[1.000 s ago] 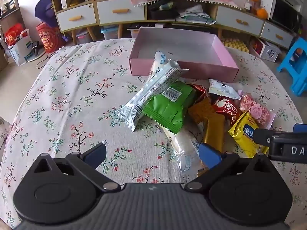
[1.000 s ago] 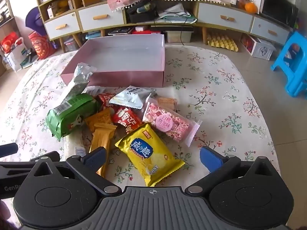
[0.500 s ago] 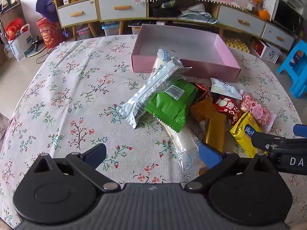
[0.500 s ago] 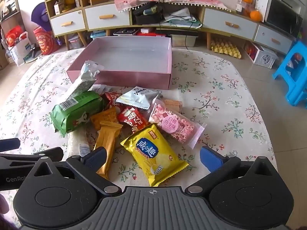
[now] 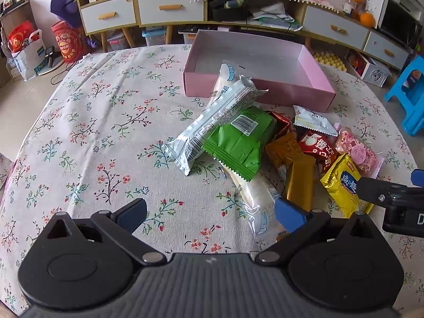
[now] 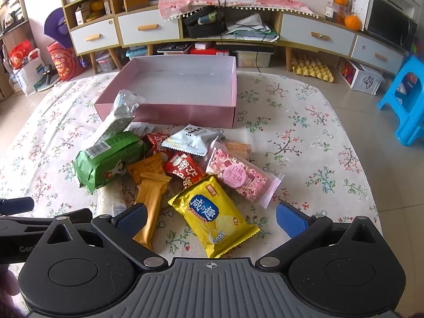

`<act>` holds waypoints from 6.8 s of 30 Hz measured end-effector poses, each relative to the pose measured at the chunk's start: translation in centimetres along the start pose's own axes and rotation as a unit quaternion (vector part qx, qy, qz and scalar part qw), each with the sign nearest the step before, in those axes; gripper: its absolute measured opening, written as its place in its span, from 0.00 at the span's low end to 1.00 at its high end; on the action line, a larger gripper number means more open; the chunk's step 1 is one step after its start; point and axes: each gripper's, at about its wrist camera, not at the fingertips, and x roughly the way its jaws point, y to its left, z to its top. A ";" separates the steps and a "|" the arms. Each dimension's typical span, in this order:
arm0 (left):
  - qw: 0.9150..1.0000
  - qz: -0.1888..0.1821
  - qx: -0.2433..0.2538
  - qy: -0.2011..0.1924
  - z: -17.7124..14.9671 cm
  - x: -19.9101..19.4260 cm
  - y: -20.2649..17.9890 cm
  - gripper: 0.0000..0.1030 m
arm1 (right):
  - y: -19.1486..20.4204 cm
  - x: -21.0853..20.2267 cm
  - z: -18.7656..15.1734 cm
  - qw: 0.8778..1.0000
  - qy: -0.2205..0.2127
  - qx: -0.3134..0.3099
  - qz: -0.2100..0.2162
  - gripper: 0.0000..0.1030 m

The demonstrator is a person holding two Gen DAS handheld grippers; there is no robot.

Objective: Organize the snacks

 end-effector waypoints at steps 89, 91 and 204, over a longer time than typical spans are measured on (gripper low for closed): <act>0.990 -0.131 0.040 -0.018 7.7 6.2 2.4 0.66 | -1.7 12.4 9.0 0.990 0.065 0.092 0.088 0.95; 0.989 -0.145 0.034 -0.012 7.8 6.6 2.6 0.63 | -1.3 12.5 8.9 0.992 0.060 0.077 0.078 0.90; 0.967 -0.244 -0.067 0.009 9.2 4.0 5.8 0.21 | -5.3 11.9 15.0 0.969 0.024 0.173 0.173 0.43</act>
